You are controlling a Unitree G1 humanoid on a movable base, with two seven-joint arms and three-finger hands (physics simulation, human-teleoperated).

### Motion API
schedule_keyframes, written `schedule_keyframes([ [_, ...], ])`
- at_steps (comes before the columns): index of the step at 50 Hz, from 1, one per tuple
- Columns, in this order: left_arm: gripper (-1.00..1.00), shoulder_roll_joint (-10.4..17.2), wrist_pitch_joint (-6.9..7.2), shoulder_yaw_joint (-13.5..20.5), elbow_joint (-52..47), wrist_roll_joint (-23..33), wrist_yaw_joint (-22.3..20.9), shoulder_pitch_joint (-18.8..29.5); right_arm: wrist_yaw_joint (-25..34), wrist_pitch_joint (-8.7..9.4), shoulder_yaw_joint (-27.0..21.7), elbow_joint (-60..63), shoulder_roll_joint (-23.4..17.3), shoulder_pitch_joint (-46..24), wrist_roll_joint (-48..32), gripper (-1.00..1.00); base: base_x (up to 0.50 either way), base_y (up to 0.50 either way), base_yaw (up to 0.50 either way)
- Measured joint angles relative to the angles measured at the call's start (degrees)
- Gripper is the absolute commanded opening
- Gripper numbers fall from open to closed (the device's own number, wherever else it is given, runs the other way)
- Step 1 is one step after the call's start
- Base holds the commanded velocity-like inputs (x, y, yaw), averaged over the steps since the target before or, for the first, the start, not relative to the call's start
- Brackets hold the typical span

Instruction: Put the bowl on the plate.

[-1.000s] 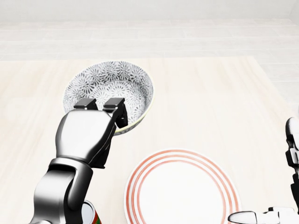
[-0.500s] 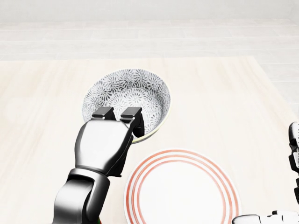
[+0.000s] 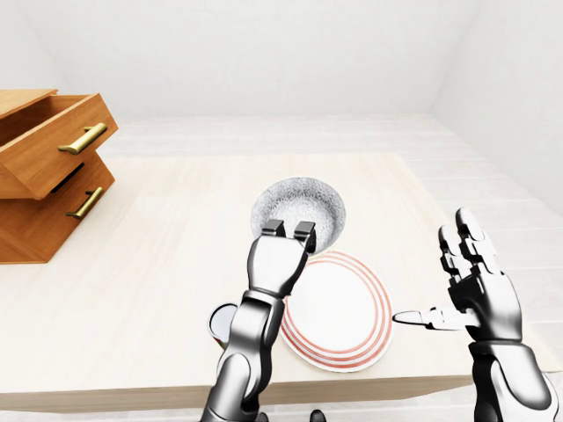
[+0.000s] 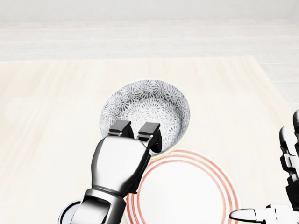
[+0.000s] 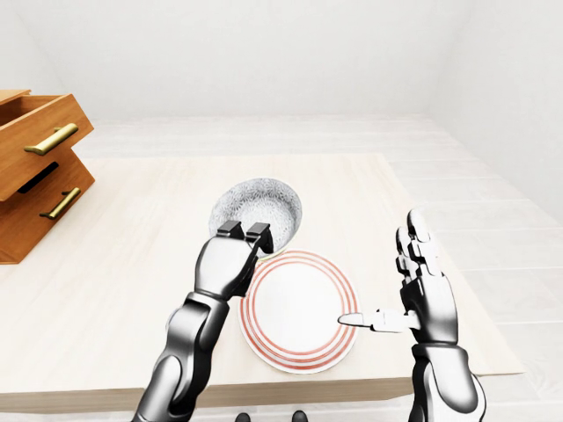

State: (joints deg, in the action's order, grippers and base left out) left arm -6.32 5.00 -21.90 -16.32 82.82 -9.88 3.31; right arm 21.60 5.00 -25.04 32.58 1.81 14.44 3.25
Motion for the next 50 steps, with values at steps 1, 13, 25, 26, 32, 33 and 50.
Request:
schedule_keyframes([
  [1,-1.0,0.03,0.0,-0.32,0.07,0.12,0.38,-0.26,-0.03,0.0,0.0,-0.11,-0.07,-0.03,0.06,1.0,0.0,0.0,0.0],
  [13,-1.0,0.27,0.0,-2.84,3.01,0.24,4.53,-2.06,0.39,0.0,-0.82,0.04,-0.35,0.57,1.18,1.0,0.0,0.0,0.0],
  [25,-1.0,-0.01,0.0,-4.3,4.98,0.41,6.31,-2.58,0.94,0.0,-2.16,0.1,-0.51,0.45,1.91,1.0,0.0,0.0,0.0],
  [26,-1.0,-0.03,0.0,-4.39,5.09,0.41,6.41,-2.59,0.96,0.0,-2.23,0.08,-0.53,0.4,1.94,1.0,0.0,0.0,0.0],
  [32,-1.0,-0.12,0.0,-4.79,5.49,0.37,6.79,-2.66,1.05,0.0,-2.56,-0.04,-0.63,0.18,2.01,1.0,0.0,0.0,0.0],
  [33,-1.0,-0.12,0.0,-4.83,5.54,0.35,6.85,-2.67,1.07,0.0,-2.61,-0.05,-0.64,0.17,2.02,1.0,0.0,0.0,0.0],
  [50,-1.0,0.69,0.0,-7.26,6.23,0.97,9.52,-5.16,1.31,0.0,-2.71,-0.31,-0.45,0.29,1.9,1.0,0.0,0.0,0.0],
])
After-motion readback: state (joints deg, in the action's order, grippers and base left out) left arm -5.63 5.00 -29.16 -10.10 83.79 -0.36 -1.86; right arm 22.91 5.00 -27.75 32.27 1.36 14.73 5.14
